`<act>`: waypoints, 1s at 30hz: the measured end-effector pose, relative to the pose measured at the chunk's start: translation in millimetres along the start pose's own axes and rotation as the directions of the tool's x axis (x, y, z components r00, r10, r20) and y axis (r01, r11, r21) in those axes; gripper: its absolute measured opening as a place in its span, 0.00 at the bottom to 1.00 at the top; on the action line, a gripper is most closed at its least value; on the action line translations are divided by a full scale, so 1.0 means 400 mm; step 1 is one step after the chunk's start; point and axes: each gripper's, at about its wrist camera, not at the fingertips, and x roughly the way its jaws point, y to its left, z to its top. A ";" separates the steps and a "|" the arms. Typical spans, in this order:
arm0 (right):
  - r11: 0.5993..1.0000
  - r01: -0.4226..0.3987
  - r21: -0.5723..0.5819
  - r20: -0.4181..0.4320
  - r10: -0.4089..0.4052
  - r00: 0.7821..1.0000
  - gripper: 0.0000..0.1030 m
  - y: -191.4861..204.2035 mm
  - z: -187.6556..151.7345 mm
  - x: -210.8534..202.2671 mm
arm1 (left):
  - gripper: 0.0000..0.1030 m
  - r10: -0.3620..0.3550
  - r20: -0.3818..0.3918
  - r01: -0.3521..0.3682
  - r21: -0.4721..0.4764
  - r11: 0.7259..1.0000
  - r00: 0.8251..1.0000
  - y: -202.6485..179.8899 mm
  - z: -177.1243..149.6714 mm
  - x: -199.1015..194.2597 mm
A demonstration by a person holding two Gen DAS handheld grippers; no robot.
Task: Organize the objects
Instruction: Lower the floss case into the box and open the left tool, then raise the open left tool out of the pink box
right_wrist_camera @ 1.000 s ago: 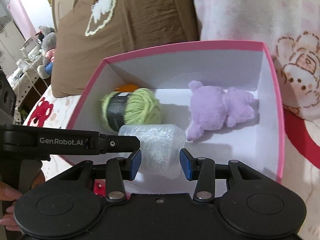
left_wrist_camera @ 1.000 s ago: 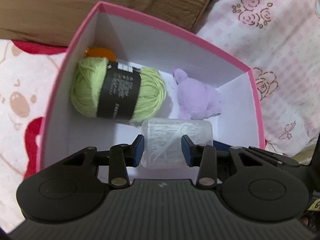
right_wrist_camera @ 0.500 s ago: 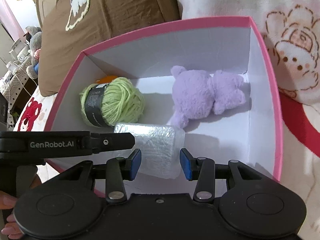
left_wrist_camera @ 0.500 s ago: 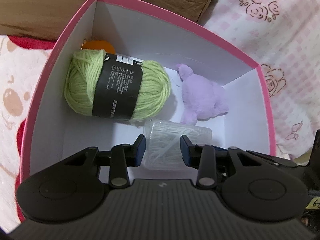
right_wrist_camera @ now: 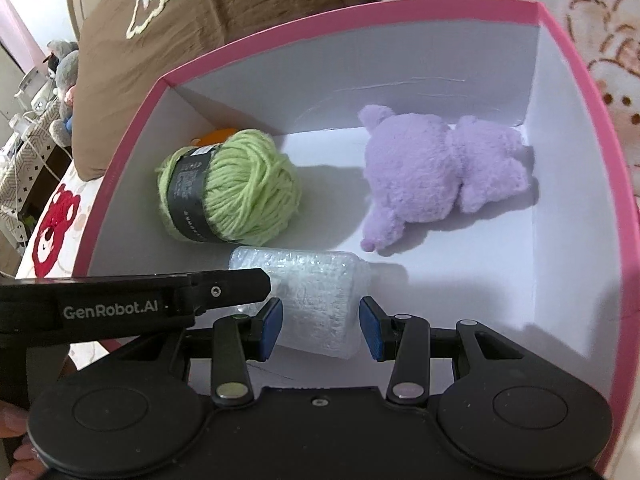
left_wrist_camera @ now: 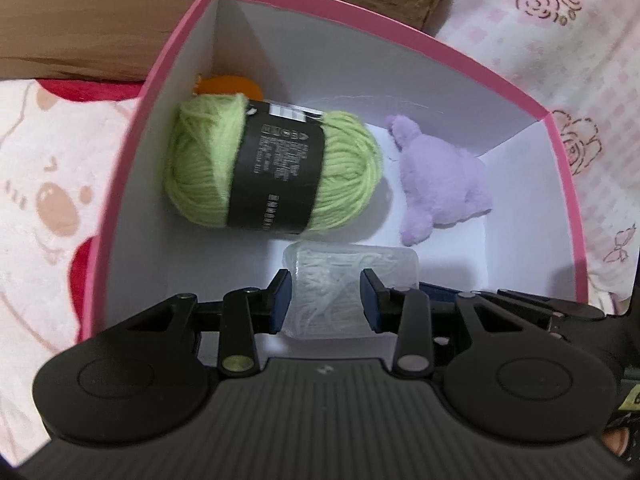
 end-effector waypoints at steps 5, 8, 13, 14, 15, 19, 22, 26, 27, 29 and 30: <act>1.000 -0.018 0.004 -0.015 0.018 1.000 0.46 0.024 0.005 0.017 | 0.34 0.047 0.010 -0.047 0.006 0.999 0.999 0.013 0.000 -0.010; 1.000 -0.019 0.002 -0.020 0.019 1.000 0.46 0.040 0.006 0.027 | 0.33 0.076 0.019 -0.076 0.025 0.997 0.997 0.009 -0.001 -0.015; 0.999 -0.037 0.004 -0.029 0.037 0.999 0.46 0.050 0.006 0.034 | 0.34 0.050 0.024 -0.051 0.035 0.998 0.998 -0.011 0.003 -0.022; 0.999 -0.048 0.014 -0.033 0.049 0.998 0.46 0.048 0.007 0.037 | 0.35 0.061 0.032 -0.062 0.045 0.997 0.998 -0.015 0.003 -0.026; 0.998 -0.055 0.020 -0.031 0.055 0.998 0.46 0.047 0.006 0.038 | 0.35 0.072 0.039 -0.074 0.052 0.996 0.997 -0.017 0.003 -0.030; 0.998 -0.058 0.019 -0.018 0.058 0.998 0.46 0.054 0.003 0.042 | 0.35 0.082 0.041 -0.084 0.047 0.995 0.996 -0.007 0.006 -0.046; 0.995 -0.094 0.037 -0.025 0.095 0.995 0.46 0.060 0.003 0.048 | 0.34 0.070 0.047 -0.072 0.043 0.996 0.996 0.000 0.009 -0.063; 0.993 -0.111 0.046 -0.028 0.113 0.993 0.46 0.074 0.003 0.058 | 0.35 0.070 0.048 -0.072 0.041 0.997 0.996 -0.002 0.009 -0.067; 0.992 -0.114 0.046 -0.027 0.115 0.993 0.46 0.073 0.004 0.059 | 0.36 0.067 0.049 -0.070 0.045 0.997 0.997 -0.003 0.008 -0.069; 0.992 -0.120 0.042 -0.027 0.122 0.992 0.46 0.074 0.002 0.054 | 0.36 0.060 0.047 -0.062 0.046 0.997 0.997 -0.004 0.006 -0.077; 0.992 -0.119 0.037 -0.022 0.120 0.993 0.46 0.073 -0.001 0.046 | 0.36 0.060 0.048 -0.062 0.049 0.997 0.997 -0.007 0.005 -0.083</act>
